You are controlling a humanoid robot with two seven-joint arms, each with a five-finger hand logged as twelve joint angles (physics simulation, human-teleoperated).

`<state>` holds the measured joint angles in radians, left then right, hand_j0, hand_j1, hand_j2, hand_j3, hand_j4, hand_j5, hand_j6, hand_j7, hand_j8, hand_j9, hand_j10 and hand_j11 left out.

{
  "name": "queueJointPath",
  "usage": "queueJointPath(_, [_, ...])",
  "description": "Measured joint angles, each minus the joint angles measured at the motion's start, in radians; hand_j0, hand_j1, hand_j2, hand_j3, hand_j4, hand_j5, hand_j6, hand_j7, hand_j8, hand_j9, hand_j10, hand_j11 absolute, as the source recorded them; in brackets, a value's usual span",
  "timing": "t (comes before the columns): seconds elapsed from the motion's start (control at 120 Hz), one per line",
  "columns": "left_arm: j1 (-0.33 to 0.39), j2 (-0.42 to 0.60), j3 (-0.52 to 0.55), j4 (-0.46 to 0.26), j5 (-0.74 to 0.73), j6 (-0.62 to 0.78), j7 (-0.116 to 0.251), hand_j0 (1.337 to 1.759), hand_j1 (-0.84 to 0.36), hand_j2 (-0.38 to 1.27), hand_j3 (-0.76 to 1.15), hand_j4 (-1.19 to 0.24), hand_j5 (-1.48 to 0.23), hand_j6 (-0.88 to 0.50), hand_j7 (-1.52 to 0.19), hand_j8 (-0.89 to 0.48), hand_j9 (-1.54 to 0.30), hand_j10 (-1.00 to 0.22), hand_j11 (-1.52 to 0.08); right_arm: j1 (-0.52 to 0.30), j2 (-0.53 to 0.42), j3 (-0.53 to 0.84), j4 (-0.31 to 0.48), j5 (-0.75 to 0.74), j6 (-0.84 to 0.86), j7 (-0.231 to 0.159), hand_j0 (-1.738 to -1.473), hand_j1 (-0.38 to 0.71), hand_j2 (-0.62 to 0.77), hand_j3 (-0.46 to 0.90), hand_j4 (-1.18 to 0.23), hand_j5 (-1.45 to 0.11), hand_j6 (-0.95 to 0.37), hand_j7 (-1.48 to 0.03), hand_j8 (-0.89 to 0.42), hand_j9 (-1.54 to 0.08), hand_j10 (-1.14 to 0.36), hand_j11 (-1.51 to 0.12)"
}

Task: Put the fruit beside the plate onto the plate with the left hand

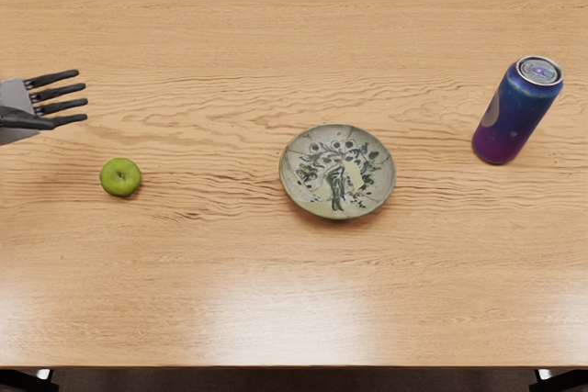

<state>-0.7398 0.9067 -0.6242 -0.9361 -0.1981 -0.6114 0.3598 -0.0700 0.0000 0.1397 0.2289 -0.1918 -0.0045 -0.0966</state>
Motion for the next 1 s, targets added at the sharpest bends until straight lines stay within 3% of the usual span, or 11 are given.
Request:
queueJointPath(0.142, [-0.003, 0.000, 0.007, -0.001, 0.007, 0.000, 0.002, 1.658, 0.35, 0.00, 0.00, 0.00, 0.00, 0.00, 0.00, 0.00, 0.00, 0.00, 0.00, 0.000, 0.000, -0.001, 0.000, 0.000, 0.000, 0.000, -1.658, -0.33, 0.00, 0.00, -0.02, -0.02, -0.02, -0.02, -0.02, -0.02, -0.02, -0.02])
queueJointPath(0.258, [-0.055, -0.012, 0.055, -0.005, 0.058, 0.000, 0.007, 1.658, 0.35, 0.00, 0.00, 0.00, 0.00, 0.00, 0.00, 0.00, 0.00, 0.00, 0.00, -0.001, 0.000, -0.001, 0.000, 0.000, 0.000, 0.000, -1.658, -0.33, 0.00, 0.00, -0.02, -0.02, -0.02, -0.02, -0.02, -0.02, -0.02, -0.02])
queueJointPath(0.308, [-0.108, -0.060, 0.065, -0.011, 0.102, 0.000, 0.045, 1.658, 0.35, 0.00, 0.00, 0.00, 0.00, 0.00, 0.00, 0.00, 0.00, 0.00, 0.00, -0.001, 0.000, -0.001, 0.000, 0.000, 0.000, 0.000, -1.658, -0.33, 0.00, 0.00, -0.02, -0.02, -0.02, -0.02, -0.02, -0.02, -0.02, -0.02])
queueJointPath(0.417, [-0.191, -0.073, 0.075, -0.022, 0.171, 0.000, 0.169, 1.658, 0.35, 0.00, 0.00, 0.00, 0.00, 0.00, 0.00, 0.00, 0.00, 0.00, 0.00, -0.001, 0.000, -0.001, 0.000, 0.000, 0.000, 0.000, -1.658, -0.33, 0.00, 0.00, -0.02, -0.02, -0.02, -0.02, -0.02, -0.02, -0.02, -0.02])
queueJointPath(0.533, [-0.265, -0.072, 0.078, -0.075, 0.213, 0.000, 0.224, 1.658, 0.34, 0.00, 0.00, 0.00, -0.01, 0.00, -0.01, 0.00, -0.01, 0.00, -0.01, -0.001, 0.000, -0.002, 0.000, 0.000, 0.000, 0.000, -1.658, -0.33, 0.00, 0.00, -0.02, -0.02, -0.02, -0.02, -0.02, -0.02, -0.02, -0.02])
queueJointPath(0.675, [-0.267, -0.032, 0.080, -0.280, 0.311, 0.000, 0.244, 1.658, 0.34, 0.00, 0.00, 0.00, -0.01, 0.00, -0.01, 0.00, -0.01, 0.00, -0.01, -0.001, 0.000, -0.002, 0.000, 0.000, 0.000, 0.000, -1.658, -0.33, 0.00, 0.00, -0.02, -0.02, -0.02, -0.02, -0.02, -0.02, -0.02, -0.02])
queueJointPath(0.767, [-0.320, -0.020, 0.079, -0.380, 0.405, 0.000, 0.248, 1.658, 0.34, 0.00, 0.00, -0.01, -0.01, -0.01, -0.01, -0.01, -0.01, -0.01, -0.01, -0.001, 0.000, -0.002, 0.000, 0.000, 0.000, 0.000, -1.658, -0.33, 0.00, 0.00, -0.02, -0.02, -0.02, -0.02, -0.02, -0.02, -0.02, -0.02])
queueJointPath(0.892, [-0.344, -0.019, 0.086, -0.441, 0.488, 0.000, 0.250, 1.658, 0.34, 0.00, 0.00, -0.01, -0.01, -0.01, -0.01, -0.01, -0.01, -0.01, -0.01, -0.001, 0.000, -0.002, 0.000, 0.000, 0.000, 0.000, -1.658, -0.33, 0.00, 0.00, -0.02, -0.02, -0.02, -0.02, -0.02, -0.02, -0.02, -0.02])
queueJointPath(1.0, [-0.472, -0.033, 0.178, -0.457, 0.550, 0.000, 0.251, 1.658, 0.34, 0.00, 0.00, -0.01, -0.01, -0.01, -0.01, -0.01, -0.01, -0.01, -0.01, -0.001, 0.000, -0.002, 0.000, 0.000, 0.000, 0.000, -1.658, -0.33, 0.00, 0.00, -0.02, -0.02, -0.02, -0.02, -0.02, -0.02, -0.02, -0.02])
